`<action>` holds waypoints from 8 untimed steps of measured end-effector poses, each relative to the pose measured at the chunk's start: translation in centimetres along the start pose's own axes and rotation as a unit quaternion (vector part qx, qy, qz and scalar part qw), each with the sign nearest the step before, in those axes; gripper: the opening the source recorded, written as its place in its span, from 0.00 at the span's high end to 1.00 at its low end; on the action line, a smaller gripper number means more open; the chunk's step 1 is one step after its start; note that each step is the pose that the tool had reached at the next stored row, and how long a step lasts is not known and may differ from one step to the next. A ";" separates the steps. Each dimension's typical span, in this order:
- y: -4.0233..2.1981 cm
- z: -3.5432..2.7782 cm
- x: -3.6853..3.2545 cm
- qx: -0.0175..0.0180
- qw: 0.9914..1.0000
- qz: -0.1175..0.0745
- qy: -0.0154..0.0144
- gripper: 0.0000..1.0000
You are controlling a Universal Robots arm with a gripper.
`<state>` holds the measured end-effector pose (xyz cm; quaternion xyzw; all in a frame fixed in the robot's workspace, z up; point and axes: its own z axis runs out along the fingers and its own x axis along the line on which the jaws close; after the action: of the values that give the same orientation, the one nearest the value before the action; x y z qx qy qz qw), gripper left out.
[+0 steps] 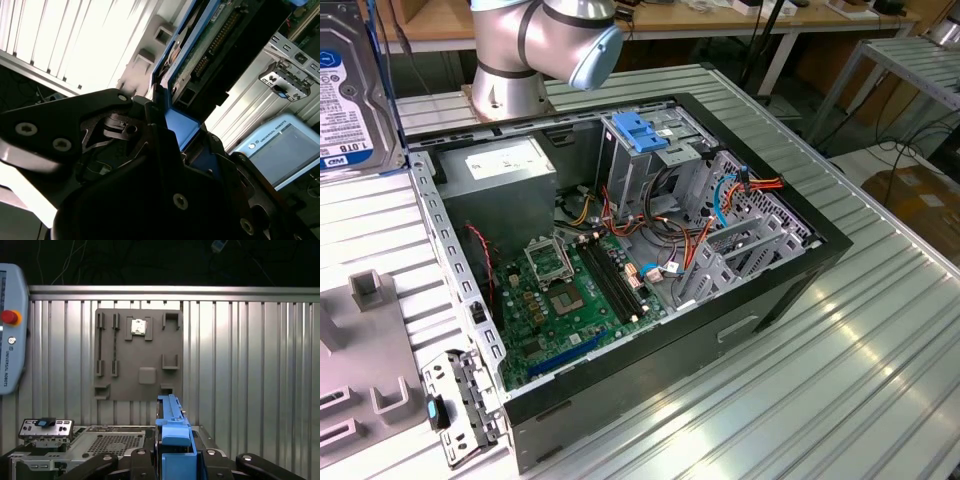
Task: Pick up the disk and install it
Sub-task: 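Pick up the disk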
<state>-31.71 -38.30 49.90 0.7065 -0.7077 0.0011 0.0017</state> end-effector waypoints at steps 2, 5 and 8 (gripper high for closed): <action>-0.17 0.00 0.07 0.000 1.000 0.000 0.000 0.63; -0.37 0.00 0.16 0.000 1.000 0.000 0.000 0.63; -0.65 0.00 0.27 0.000 1.000 0.000 0.000 0.63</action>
<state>-31.07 -38.58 49.90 0.7065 -0.7077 0.0011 0.0017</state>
